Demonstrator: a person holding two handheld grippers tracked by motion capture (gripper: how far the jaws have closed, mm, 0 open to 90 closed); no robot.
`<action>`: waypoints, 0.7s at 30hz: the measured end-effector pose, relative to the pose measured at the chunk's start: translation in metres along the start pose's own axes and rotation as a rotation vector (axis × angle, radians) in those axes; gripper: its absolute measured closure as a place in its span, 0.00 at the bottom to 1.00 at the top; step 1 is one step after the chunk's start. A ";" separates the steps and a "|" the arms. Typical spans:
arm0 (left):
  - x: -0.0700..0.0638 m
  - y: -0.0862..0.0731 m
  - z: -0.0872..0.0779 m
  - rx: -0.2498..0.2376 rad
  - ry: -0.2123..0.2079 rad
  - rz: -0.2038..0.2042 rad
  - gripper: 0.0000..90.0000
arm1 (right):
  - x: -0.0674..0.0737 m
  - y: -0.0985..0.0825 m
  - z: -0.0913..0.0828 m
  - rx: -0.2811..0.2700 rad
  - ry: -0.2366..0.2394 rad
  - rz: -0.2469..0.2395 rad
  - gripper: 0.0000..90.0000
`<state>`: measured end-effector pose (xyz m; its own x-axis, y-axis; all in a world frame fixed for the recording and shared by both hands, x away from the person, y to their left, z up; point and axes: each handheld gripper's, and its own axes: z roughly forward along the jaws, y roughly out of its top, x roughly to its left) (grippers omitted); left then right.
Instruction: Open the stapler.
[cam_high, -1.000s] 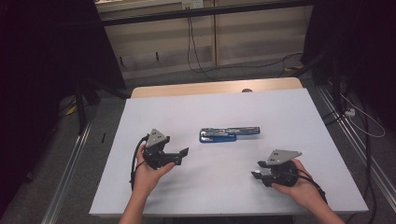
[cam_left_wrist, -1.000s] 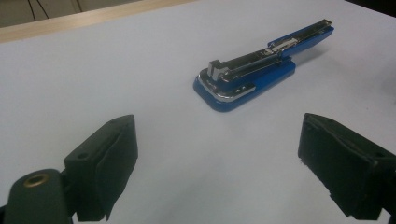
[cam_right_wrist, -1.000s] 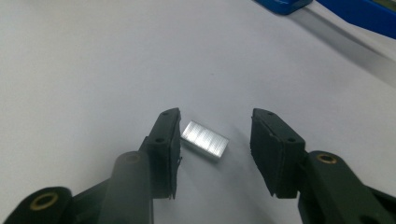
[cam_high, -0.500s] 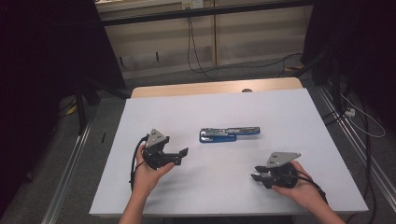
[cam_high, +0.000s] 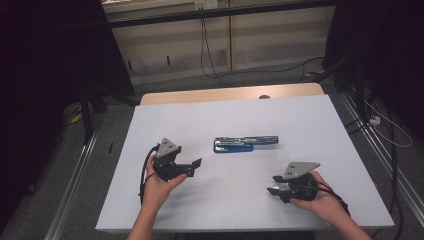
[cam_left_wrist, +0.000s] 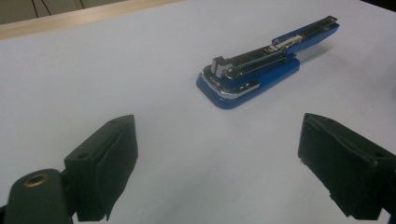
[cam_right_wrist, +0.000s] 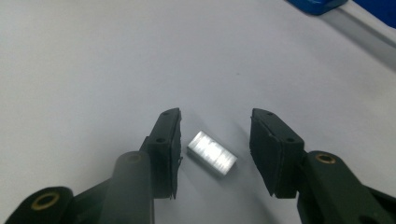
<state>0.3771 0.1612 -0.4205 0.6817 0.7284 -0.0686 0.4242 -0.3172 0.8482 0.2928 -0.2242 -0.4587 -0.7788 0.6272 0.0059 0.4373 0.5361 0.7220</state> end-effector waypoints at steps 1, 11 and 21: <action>0.000 0.000 0.000 0.000 0.000 -0.001 0.14 | 0.001 0.000 0.001 0.002 0.006 -0.004 0.61; 0.002 0.000 -0.002 -0.001 0.008 -0.004 0.14 | 0.002 -0.009 -0.010 0.004 0.020 0.013 0.69; 0.002 0.000 -0.002 -0.002 0.017 -0.006 0.14 | 0.002 -0.012 -0.015 0.014 0.022 0.001 0.75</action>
<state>0.3771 0.1639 -0.4194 0.6691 0.7403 -0.0650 0.4271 -0.3115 0.8489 0.2792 -0.2385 -0.4569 -0.7878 0.6156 0.0217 0.4443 0.5435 0.7121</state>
